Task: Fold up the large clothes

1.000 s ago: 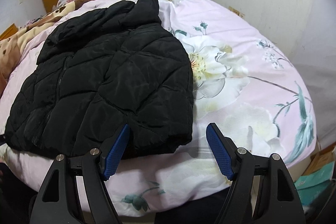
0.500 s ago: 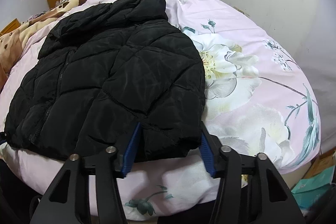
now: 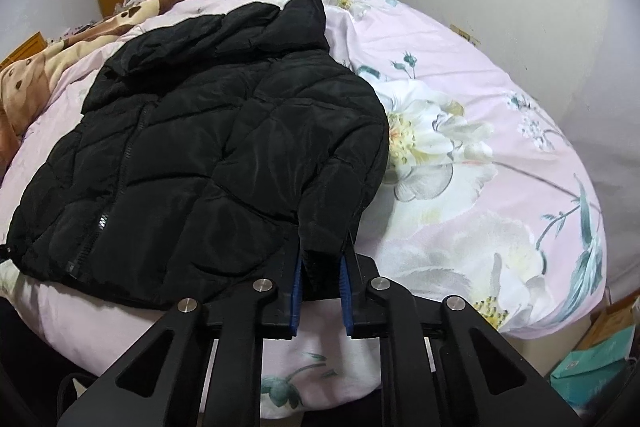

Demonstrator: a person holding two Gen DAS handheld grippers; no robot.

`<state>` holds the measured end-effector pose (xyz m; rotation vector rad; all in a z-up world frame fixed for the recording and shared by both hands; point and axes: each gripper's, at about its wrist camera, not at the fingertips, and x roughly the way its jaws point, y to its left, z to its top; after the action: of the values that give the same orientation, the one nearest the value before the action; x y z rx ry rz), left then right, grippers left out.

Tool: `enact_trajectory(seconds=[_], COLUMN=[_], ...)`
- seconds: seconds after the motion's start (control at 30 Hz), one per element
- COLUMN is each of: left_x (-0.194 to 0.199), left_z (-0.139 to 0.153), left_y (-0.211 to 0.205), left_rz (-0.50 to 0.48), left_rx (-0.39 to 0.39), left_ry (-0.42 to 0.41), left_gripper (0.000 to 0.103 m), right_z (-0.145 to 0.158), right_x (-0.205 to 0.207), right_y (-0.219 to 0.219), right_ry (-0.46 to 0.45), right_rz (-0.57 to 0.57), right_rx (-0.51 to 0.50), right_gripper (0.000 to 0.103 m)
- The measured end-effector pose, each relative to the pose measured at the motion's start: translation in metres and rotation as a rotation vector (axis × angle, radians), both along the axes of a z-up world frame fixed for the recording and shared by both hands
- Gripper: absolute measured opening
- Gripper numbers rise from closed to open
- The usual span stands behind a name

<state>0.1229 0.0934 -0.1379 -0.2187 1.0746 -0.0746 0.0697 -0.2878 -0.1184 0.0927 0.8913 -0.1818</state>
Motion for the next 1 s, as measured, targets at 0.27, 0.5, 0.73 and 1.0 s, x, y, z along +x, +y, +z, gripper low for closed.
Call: enact_trajectory(seconds=[0.27,0.5,0.73,1.0], left_x=[-0.019,-0.039,-0.073,-0.110], left_z=[0.041,0.068,0.102,0.122], left_y=[0.005,0.011,0.016,0.020], left_rz=[-0.014,-0.030,-0.049,-0.076], left_rx=[-0.028,-0.051,-0.063,-0.065], left_ry=[-0.081,-0.118,-0.176,-0.199], left_gripper=[0.017,0.016,0.016,0.016], right_z=[0.031,0.066,0.099,0.120], right_x=[-0.013,-0.034,-0.068,-0.101], right_y=[0.009,0.009,0.019,0.025], right_ry=[-0.060,-0.115,-0.161,-0.180], right_rz=[0.029,0.049,0.075,0.103], right_rx=[0.001,0.019,0.016,0.007], right_gripper=[0.011,0.011,0.011,0.011])
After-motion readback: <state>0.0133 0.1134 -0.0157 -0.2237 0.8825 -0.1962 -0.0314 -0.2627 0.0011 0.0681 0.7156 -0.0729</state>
